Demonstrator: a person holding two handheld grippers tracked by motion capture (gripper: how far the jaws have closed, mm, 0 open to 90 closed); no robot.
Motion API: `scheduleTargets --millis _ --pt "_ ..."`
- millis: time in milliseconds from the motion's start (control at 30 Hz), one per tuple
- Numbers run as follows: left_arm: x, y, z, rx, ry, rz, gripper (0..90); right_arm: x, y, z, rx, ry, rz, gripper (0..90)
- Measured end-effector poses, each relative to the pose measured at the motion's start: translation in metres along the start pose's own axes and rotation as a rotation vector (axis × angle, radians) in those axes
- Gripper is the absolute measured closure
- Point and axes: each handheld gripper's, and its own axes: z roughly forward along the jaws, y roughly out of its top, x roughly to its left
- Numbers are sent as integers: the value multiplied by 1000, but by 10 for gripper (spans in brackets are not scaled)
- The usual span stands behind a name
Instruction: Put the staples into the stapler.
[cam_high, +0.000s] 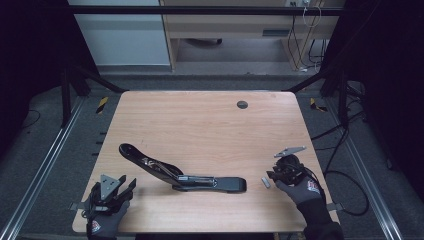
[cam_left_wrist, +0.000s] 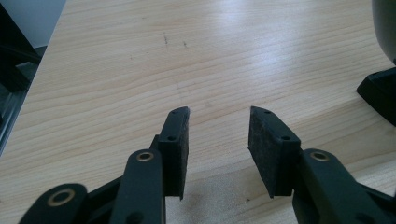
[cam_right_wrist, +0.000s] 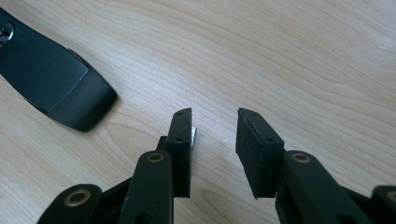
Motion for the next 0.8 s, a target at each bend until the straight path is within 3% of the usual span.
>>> scheduleTargets --millis 200,533,800 --pt "-1 0 1 3 2 4 567 2 4 7 26 -10 -6 689" --pt "-2 0 1 6 -4 8 564 12 5 22 104 14 -6 697" --pt "-2 0 1 5 -5 8 564 19 5 28 135 17 -16 709"
